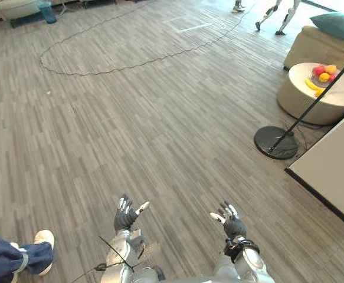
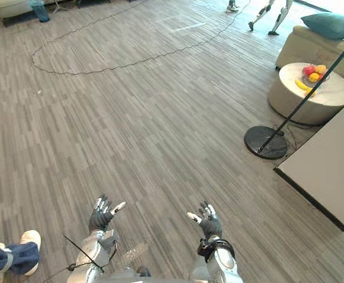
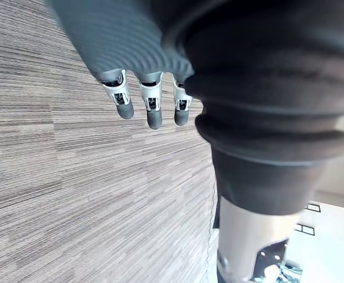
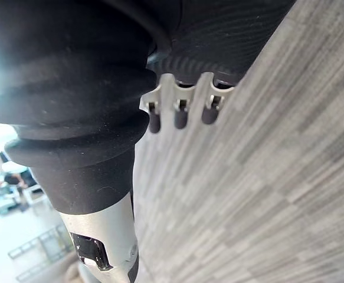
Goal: Organize washtable
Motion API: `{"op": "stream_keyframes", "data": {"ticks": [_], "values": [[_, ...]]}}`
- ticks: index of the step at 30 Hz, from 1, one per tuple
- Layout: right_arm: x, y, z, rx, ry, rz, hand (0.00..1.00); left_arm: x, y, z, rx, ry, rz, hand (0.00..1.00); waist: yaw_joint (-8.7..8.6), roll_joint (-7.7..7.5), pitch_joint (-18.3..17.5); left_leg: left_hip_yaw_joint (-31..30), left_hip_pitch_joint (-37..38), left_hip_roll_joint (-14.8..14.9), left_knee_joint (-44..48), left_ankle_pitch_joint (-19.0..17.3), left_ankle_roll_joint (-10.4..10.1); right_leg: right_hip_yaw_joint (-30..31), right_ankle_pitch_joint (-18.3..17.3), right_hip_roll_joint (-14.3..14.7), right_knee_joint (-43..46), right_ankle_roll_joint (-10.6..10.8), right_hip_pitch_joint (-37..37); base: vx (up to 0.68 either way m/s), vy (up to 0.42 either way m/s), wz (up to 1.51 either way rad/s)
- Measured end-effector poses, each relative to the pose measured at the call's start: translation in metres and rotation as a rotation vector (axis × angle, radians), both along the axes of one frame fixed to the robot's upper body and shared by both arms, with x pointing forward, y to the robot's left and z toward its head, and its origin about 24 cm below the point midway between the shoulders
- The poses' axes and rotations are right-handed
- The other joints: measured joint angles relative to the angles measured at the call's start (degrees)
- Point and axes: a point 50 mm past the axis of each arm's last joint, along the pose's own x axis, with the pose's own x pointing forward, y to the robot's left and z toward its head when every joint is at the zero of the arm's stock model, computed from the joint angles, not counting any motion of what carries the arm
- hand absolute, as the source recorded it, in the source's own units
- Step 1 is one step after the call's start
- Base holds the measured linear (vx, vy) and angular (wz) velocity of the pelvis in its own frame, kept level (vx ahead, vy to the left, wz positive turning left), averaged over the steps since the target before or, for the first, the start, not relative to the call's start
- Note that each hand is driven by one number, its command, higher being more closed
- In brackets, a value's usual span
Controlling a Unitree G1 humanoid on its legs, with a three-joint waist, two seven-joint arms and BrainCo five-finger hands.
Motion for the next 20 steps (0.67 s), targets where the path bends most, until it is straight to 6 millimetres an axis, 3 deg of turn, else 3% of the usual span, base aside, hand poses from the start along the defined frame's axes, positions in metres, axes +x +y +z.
{"op": "stream_keyframes", "data": {"ticks": [1,2,3,4,5,7,13,16,20], "values": [[-0.002,0.001,-0.002,0.002,0.011,-0.001,0.00,0.000,0.000,0.000,0.005,0.001,-0.010,0.00,0.11,-1.11,-0.58,-0.84,0.17,-0.93,-0.17,0.06,-0.23,1.20,5.72,0.78,-4.08,-0.47,0.46,0.29,-0.135,0.54],[-0.006,-0.003,-0.005,-0.011,0.030,0.005,0.00,-0.003,-0.001,-0.007,-0.001,0.032,-0.020,0.00,0.65,-0.93,-0.99,-2.19,1.49,-1.43,-0.70,-0.67,-1.40,0.43,6.68,0.89,-5.59,-1.15,1.82,0.27,-0.088,0.25],[-0.003,-0.011,-0.004,-0.041,0.021,0.015,0.00,-0.010,-0.008,-0.011,-0.028,0.054,-0.021,0.00,0.63,1.44,-1.89,-2.14,1.03,-0.17,-1.49,-0.55,-1.67,0.15,7.04,2.15,-6.51,-1.69,2.03,0.26,-0.071,0.14],[-0.001,-0.014,-0.002,-0.051,0.013,0.017,0.00,-0.012,-0.010,-0.013,-0.037,0.060,-0.016,0.00,0.53,1.69,-2.00,-2.18,1.13,0.02,-2.10,-0.46,-1.81,-0.01,7.04,2.55,-7.46,-1.70,2.36,0.23,-0.033,-0.08],[0.003,-0.017,0.000,-0.065,0.000,0.023,0.00,-0.015,-0.013,-0.014,-0.050,0.069,-0.011,0.00,0.55,3.25,-2.64,-2.18,1.85,0.50,-3.34,-0.43,-1.85,-0.29,7.04,3.38,-9.67,-1.70,3.48,0.22,-0.055,-0.10],[0.006,-0.018,0.002,-0.070,-0.012,0.027,0.00,-0.017,-0.013,-0.015,-0.053,0.073,-0.013,0.00,0.53,3.34,-2.64,-2.31,2.42,0.98,-4.34,-0.42,-1.84,-0.46,7.09,4.22,-11.44,-1.77,4.52,0.17,-0.033,-0.05],[0.005,-0.010,0.000,-0.067,-0.007,0.074,0.00,-0.024,-0.010,-0.019,-0.050,0.094,-0.024,0.00,2.00,1.83,-3.20,-3.47,3.17,0.22,-5.15,-0.46,-1.89,-1.02,10.71,4.38,-18.11,-1.32,8.27,0.04,0.046,0.05],[0.002,0.000,-0.006,-0.067,0.019,0.128,0.00,-0.031,-0.006,-0.021,-0.041,0.114,-0.017,0.00,2.44,0.70,-4.18,-4.60,2.82,-1.34,-5.10,-0.46,-1.88,-1.65,12.27,2.90,-21.54,-0.28,10.09,-0.05,0.080,0.15],[-0.005,0.000,-0.014,-0.064,0.061,0.141,0.00,-0.032,-0.003,-0.022,-0.050,0.116,-0.006,0.00,3.79,0.45,-4.62,-6.90,1.89,-2.23,-5.00,-0.47,-1.82,-3.67,13.34,1.97,-23.46,0.05,11.15,-0.07,0.029,0.25]]}}
